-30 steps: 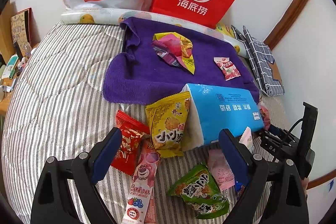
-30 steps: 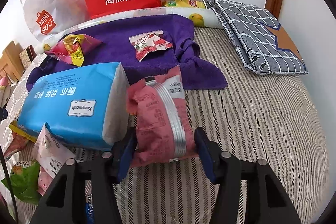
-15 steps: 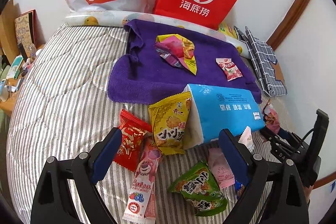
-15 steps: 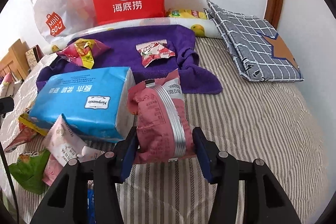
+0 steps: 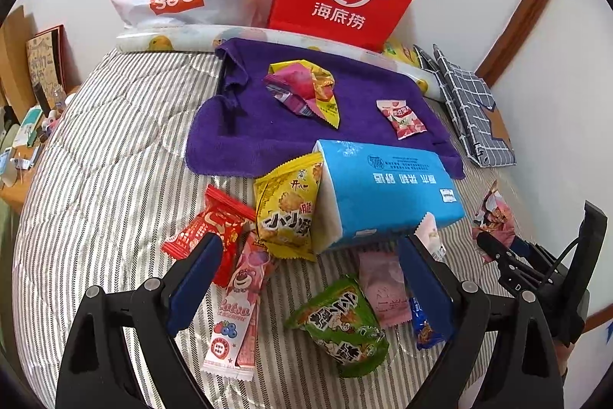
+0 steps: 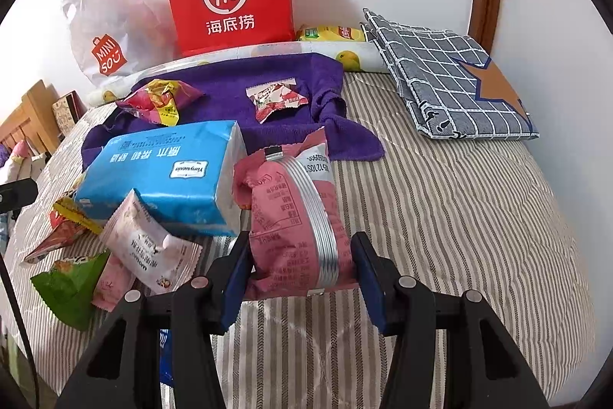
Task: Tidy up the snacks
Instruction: 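Close right tool on the pink packet and lift it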
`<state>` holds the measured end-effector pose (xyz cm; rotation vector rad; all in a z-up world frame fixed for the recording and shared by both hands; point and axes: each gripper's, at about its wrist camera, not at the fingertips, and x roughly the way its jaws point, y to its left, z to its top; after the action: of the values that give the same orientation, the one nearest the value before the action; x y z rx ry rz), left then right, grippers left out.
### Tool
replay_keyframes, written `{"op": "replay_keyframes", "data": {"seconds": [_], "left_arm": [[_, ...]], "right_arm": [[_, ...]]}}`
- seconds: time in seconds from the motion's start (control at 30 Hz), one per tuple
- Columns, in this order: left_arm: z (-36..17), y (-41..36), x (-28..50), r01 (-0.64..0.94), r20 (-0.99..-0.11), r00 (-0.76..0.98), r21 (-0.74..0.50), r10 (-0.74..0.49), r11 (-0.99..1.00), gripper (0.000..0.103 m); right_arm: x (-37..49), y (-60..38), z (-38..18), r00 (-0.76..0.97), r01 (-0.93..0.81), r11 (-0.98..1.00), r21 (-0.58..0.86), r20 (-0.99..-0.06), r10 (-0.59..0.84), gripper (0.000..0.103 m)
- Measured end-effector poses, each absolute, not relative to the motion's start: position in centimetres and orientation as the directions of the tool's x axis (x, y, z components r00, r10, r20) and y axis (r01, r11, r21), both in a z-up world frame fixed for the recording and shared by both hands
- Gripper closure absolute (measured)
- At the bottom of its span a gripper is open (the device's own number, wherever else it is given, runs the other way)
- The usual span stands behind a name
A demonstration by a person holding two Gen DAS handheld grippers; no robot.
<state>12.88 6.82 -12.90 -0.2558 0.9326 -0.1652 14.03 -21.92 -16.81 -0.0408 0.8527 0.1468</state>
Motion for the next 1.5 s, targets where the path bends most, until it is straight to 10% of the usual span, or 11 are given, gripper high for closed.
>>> {"op": "replay_keyframes", "data": {"seconds": [1.5], "left_arm": [[-16.7, 8.5, 17.2, 0.034, -0.790, 0.557, -0.285, -0.255, 0.958, 0.010]], "right_arm": [[18.2, -19.8, -19.4, 0.575, -0.160, 0.986, 0.043, -0.808, 0.128, 0.052]]}}
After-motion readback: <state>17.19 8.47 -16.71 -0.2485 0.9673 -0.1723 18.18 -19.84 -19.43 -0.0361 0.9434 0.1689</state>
